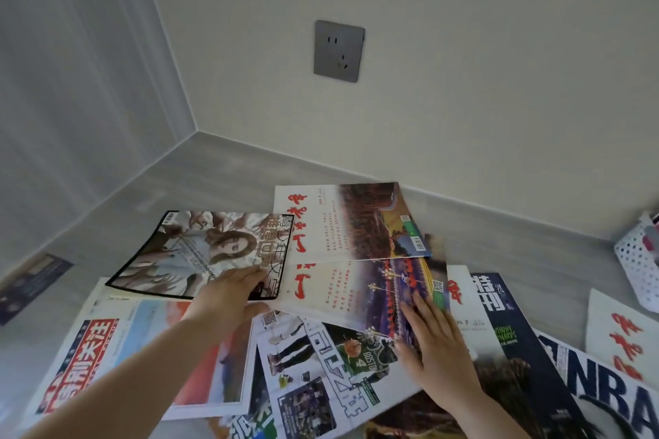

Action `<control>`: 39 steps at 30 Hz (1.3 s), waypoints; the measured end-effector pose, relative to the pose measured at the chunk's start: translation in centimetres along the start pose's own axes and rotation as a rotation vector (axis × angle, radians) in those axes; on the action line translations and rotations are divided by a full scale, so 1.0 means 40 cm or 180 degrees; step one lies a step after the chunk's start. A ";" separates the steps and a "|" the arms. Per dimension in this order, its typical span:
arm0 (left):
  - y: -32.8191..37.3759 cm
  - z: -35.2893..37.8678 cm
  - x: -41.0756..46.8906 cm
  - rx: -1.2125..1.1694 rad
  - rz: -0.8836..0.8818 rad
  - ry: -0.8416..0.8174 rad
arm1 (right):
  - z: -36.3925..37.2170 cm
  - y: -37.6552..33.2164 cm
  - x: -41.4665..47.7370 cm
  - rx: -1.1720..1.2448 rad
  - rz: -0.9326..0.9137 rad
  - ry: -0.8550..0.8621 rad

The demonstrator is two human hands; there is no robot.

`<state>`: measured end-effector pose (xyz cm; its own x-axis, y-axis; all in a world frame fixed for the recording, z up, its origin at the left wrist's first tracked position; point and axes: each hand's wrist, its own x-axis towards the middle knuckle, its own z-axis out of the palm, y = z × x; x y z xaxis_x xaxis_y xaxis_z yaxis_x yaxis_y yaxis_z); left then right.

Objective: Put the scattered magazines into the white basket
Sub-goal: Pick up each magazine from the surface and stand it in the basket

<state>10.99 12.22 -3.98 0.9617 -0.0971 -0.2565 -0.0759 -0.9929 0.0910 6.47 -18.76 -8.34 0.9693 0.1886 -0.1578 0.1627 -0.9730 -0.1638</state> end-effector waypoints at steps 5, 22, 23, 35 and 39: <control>-0.032 -0.012 0.007 0.0423 0.0360 -0.0088 | 0.000 -0.002 -0.001 0.0040 0.0086 -0.0063; 0.037 -0.169 -0.044 -0.1041 0.0199 0.1256 | -0.101 -0.139 0.019 0.1316 0.0306 -0.0187; 0.061 -0.189 -0.046 -0.1340 0.0179 0.1294 | -0.116 -0.180 0.016 0.1718 0.0169 -0.0171; 0.358 -0.291 -0.085 -0.2792 0.0811 0.1508 | -0.218 -0.343 -0.002 0.3498 0.0639 0.1172; 0.419 -0.279 -0.080 -0.3234 0.1000 0.1396 | -0.249 -0.257 -0.032 0.3010 0.0916 0.1621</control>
<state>9.57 -3.34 9.09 0.9620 -0.1007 0.2538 -0.2728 -0.3964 0.8766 5.40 -10.34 3.23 0.9460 -0.3157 0.0733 -0.0765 -0.4373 -0.8961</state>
